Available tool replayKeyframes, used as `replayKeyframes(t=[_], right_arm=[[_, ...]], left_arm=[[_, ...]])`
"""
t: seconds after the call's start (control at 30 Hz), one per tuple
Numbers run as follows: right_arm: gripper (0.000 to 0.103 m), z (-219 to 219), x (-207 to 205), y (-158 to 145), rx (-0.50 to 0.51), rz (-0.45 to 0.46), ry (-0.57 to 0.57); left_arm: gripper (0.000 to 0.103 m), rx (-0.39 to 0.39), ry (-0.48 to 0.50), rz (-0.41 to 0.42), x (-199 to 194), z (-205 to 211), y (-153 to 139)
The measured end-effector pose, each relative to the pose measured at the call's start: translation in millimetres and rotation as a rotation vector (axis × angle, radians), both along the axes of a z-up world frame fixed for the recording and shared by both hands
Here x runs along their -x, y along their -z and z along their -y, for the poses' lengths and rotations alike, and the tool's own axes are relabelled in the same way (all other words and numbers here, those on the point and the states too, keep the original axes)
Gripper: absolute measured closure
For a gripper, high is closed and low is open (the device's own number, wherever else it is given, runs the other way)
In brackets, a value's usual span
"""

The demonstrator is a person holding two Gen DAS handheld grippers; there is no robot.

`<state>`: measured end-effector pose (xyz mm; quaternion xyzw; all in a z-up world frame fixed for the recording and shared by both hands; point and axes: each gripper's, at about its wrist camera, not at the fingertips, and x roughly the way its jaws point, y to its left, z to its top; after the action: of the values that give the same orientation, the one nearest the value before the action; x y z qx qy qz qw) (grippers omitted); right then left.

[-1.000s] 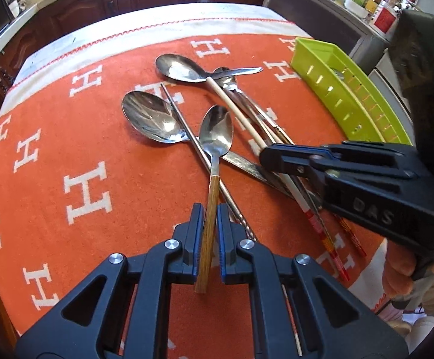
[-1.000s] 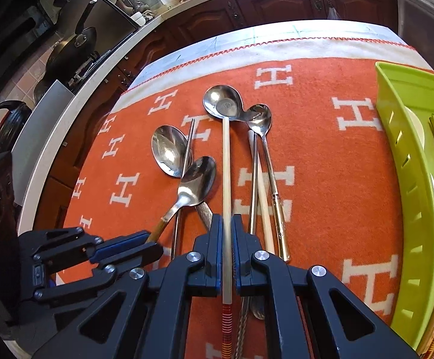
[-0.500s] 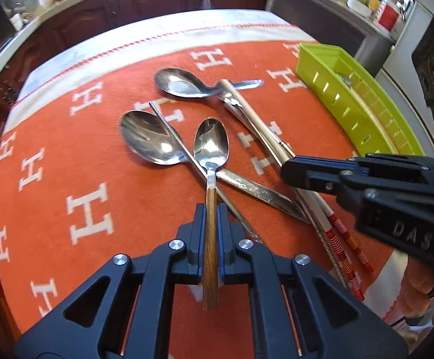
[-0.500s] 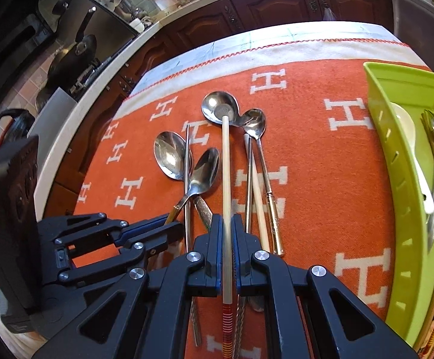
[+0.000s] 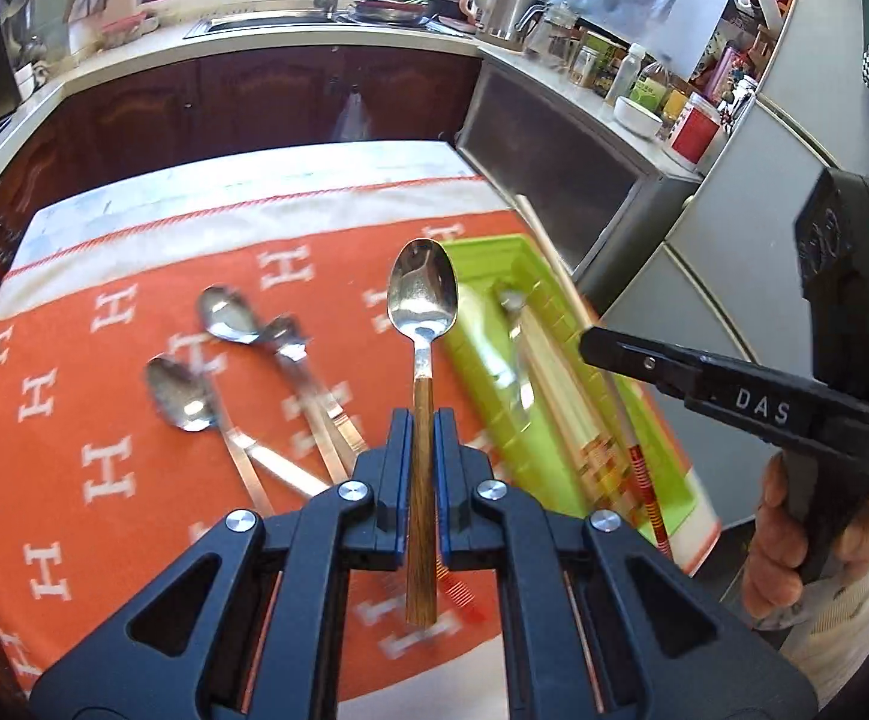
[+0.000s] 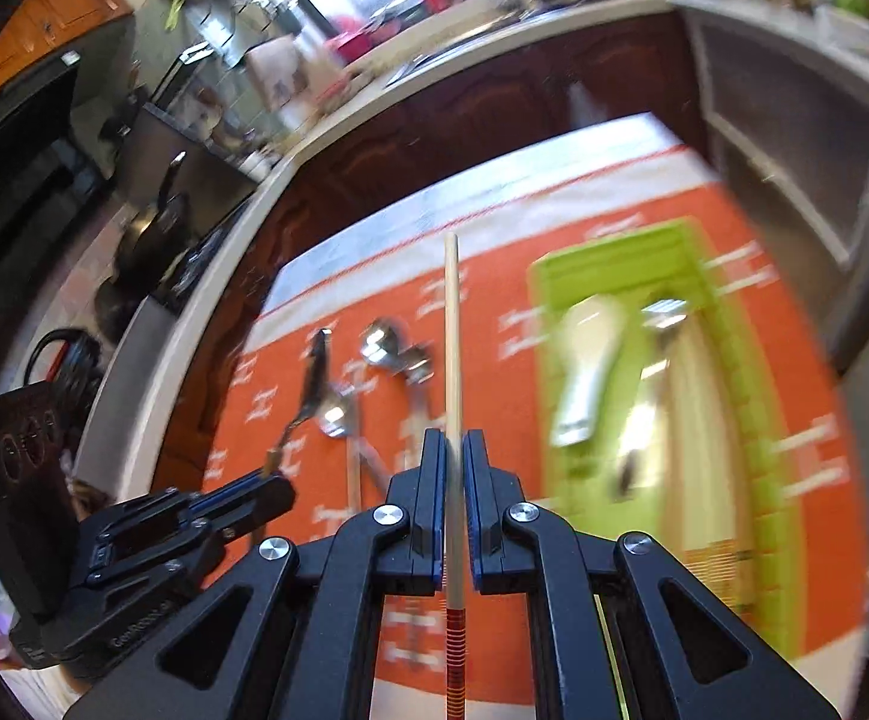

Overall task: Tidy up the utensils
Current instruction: 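Carry the spoon and chopstick into the green tray and open both tools, then return to the pile and grasp a metal chopstick with each tool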

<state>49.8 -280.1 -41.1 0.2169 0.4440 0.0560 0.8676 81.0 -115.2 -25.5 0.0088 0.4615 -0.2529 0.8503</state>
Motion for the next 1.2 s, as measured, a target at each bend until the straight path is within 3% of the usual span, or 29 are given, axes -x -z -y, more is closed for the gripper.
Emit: replayKeyframes(t=[0.2, 0.53, 0.67, 0.77, 0.83, 1.2], right_arm=[[0.098, 54, -3, 4, 0.118, -0.084, 0.071], [0.097, 89, -30, 62, 0.114, -0.224, 0.077], [0.096, 86, -43, 88, 0.091, -0.260, 0.075], [0.091, 83, -41, 89, 0.093, -0.250, 0.067], [0.087, 78, -38, 86, 0.098, -0.238, 0.068], [0.087, 53, -8, 43, 0.078, -0.150, 0.029]], left_arm=[[0.099, 0.029, -0.030, -0.141, -23, 67, 22], [0.098, -0.058, -0.042, -0.198, -37, 133, 78], [0.098, -0.078, -0.035, -0.208, -37, 134, 82], [0.098, -0.069, -0.004, -0.205, -32, 131, 77], [0.095, -0.068, 0.021, -0.203, -27, 128, 70], [0.091, -0.099, 0.055, -0.126, 3, 68, 29]])
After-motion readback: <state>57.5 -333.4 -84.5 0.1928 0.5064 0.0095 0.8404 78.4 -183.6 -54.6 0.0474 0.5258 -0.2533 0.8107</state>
